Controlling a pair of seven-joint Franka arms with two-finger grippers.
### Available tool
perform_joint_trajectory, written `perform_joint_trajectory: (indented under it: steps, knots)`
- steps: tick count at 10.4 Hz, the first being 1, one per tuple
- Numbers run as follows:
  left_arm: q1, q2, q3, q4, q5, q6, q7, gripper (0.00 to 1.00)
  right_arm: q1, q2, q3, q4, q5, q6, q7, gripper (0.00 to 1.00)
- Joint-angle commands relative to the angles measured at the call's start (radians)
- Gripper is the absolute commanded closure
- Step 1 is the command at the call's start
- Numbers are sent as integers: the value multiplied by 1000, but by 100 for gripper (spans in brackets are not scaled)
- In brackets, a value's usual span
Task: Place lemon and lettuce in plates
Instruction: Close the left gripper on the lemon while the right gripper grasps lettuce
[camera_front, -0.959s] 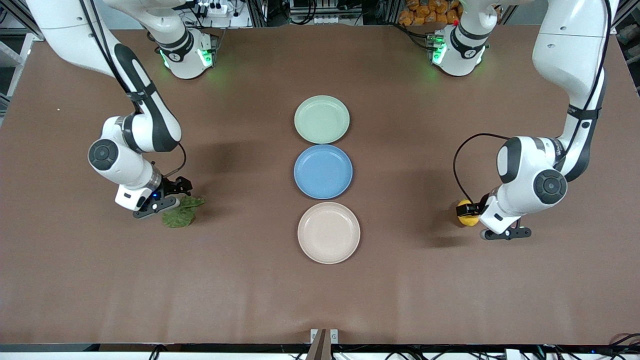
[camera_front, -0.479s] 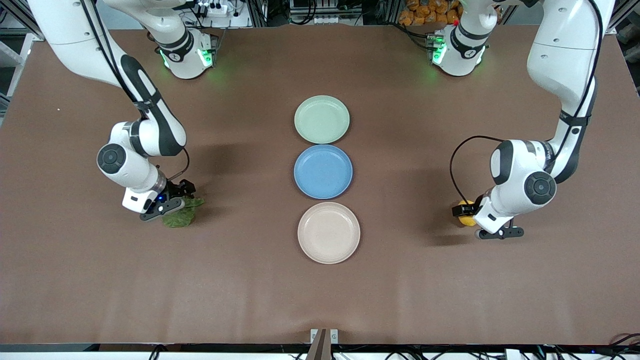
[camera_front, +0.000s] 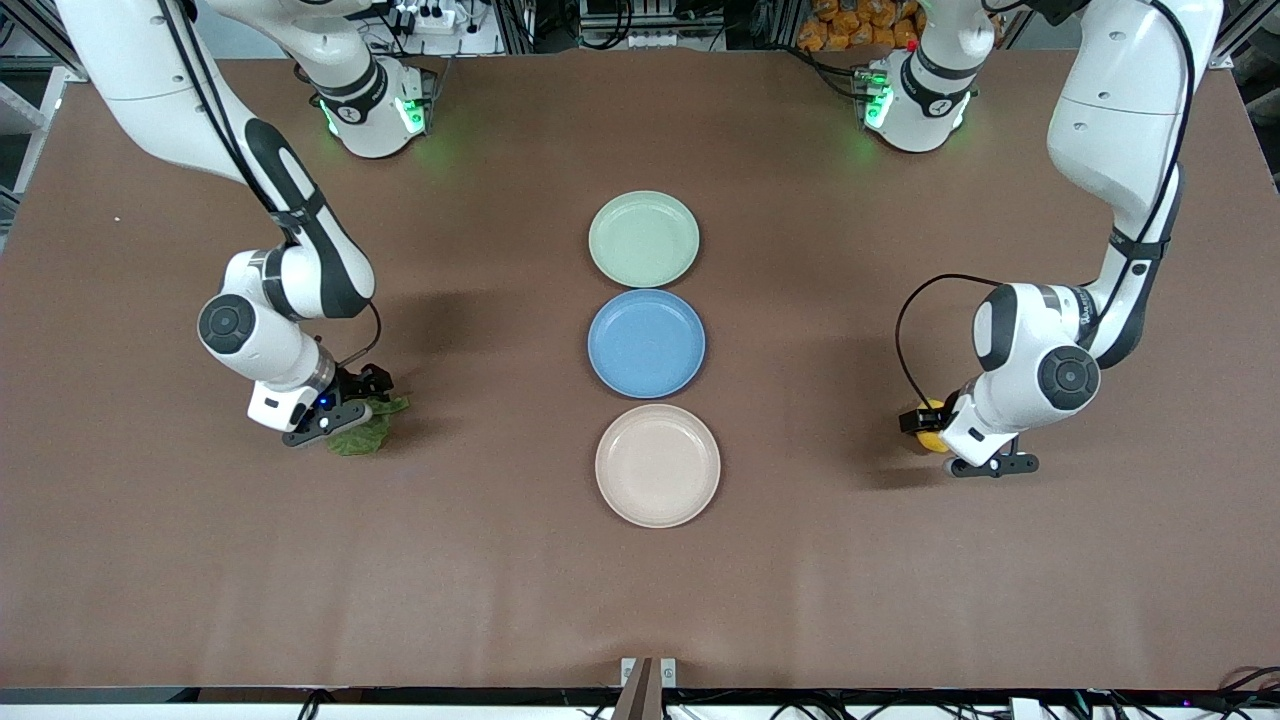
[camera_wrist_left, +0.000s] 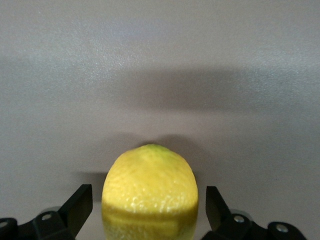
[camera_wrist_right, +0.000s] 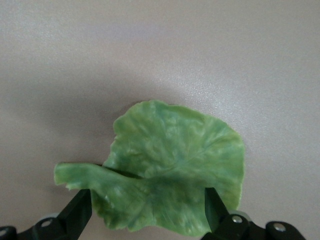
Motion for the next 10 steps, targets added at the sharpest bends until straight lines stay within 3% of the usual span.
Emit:
perform_joint_trajectory:
  steps: [1,3,4,5,6,8,10]
  knots:
    - [-2,7,2,-11,-5,25,22,0,-3,21,2,23,0,2,-16,0]
    - [-2,8,2,-11,-5,30,22,0,-3,25,2,27,0,2,-16,0]
    - [-2,13,2,-12,-5,36,22,0,-3,27,2,28,0,5,-16,22]
    - [-2,13,2,-14,-5,36,22,0,-2,27,2,28,0,5,-17,68]
    - [-2,13,2,-12,-5,38,22,0,0,27,2,28,0,5,-16,94]
    - [-4,13,2,-12,-5,38,22,0,0,25,4,29,0,5,-16,100]
    - [-7,11,2,-9,-5,36,23,32,1,19,5,28,0,0,-14,100]
